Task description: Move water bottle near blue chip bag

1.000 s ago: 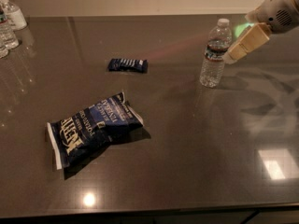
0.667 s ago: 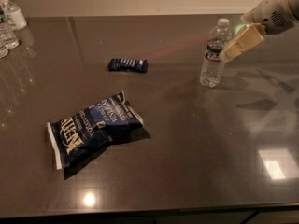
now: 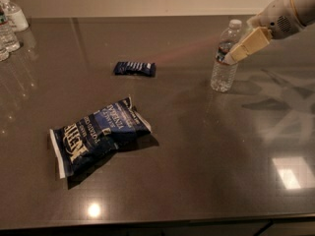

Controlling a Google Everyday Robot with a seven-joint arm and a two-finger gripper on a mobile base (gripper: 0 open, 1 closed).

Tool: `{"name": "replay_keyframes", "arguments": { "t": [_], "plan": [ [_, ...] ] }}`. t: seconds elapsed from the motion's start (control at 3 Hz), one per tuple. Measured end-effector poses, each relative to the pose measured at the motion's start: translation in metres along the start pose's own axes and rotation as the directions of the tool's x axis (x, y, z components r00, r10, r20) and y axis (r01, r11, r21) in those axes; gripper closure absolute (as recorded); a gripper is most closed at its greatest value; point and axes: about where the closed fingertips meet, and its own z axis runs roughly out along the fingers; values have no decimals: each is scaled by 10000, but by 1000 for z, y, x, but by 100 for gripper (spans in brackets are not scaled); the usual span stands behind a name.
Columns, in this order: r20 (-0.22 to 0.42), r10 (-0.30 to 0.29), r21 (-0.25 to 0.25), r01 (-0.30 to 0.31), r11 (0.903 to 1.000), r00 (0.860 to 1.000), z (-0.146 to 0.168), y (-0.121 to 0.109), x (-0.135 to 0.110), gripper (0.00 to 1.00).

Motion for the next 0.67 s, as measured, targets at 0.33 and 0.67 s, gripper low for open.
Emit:
{"name": "replay_keyframes", "arguments": {
  "t": [0.33,0.67],
  "plan": [
    [21,100,-56,-100,9999,9999,6,-3,3,18],
    [87,105,-145,-104,9998,9999,8,-3,2,41]
  ]
}}
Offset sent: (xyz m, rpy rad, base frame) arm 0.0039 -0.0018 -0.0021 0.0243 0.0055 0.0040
